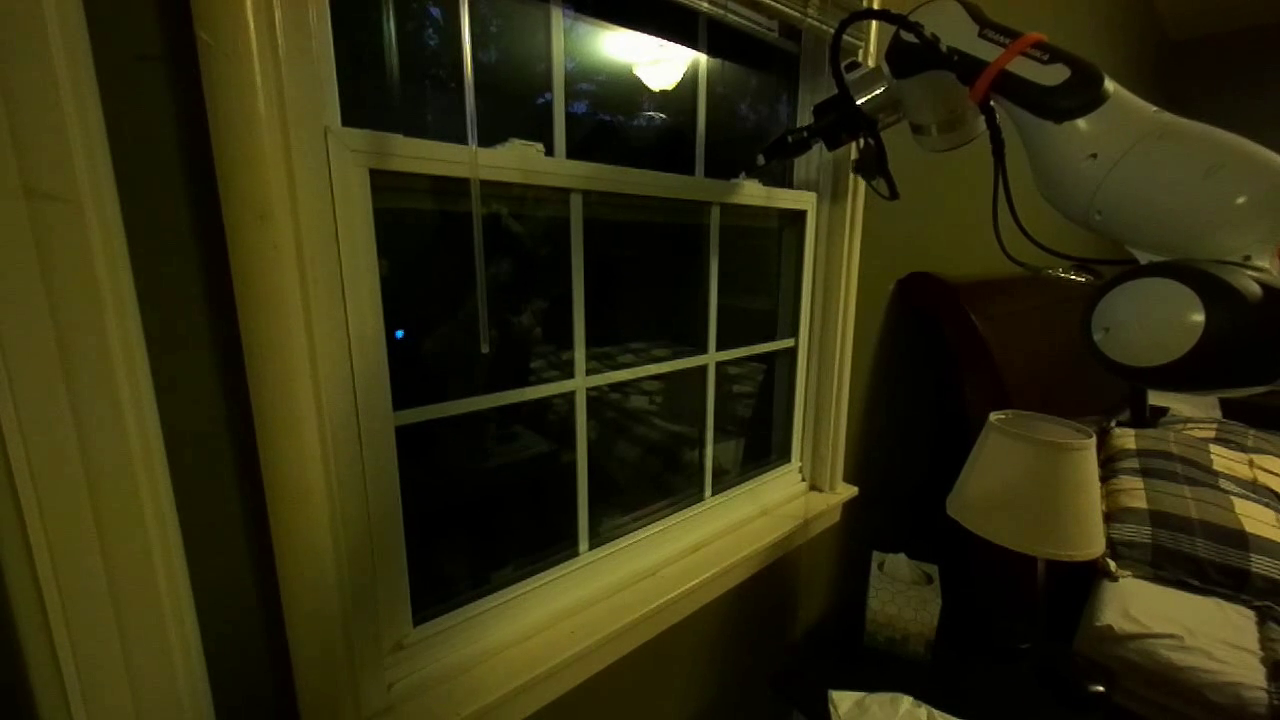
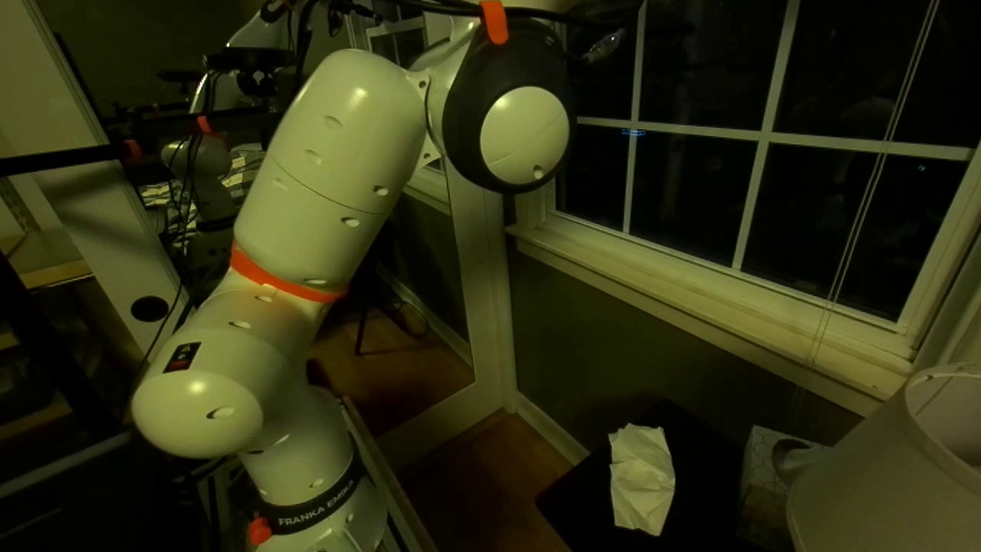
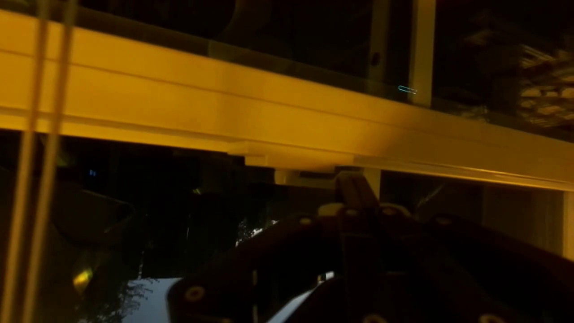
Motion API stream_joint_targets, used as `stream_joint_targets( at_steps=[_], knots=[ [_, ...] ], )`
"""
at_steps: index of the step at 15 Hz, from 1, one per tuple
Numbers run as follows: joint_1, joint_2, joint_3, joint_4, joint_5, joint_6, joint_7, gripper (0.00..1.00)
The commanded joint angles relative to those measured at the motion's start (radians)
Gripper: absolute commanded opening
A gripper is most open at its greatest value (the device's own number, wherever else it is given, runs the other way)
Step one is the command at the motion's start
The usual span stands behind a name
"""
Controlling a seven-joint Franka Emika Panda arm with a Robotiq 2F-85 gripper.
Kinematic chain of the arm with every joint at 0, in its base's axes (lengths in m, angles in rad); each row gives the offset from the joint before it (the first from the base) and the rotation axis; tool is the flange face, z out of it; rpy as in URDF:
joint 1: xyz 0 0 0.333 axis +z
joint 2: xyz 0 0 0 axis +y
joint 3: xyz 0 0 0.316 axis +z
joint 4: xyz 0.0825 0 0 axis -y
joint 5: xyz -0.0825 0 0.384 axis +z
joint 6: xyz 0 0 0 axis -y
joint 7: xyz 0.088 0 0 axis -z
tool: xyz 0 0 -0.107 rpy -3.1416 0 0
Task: Push the right lock on the window to the left.
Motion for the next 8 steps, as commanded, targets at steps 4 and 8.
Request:
stream_joint_targets(
  at_steps=[4,8],
  knots=[
    [0.013,0.035,0.035,0.0,0.009,0.078,-0.003,0.0],
    [0.02,0.051,0.043,-0.001,0.004,0.116,-0.002,0.0]
  ],
)
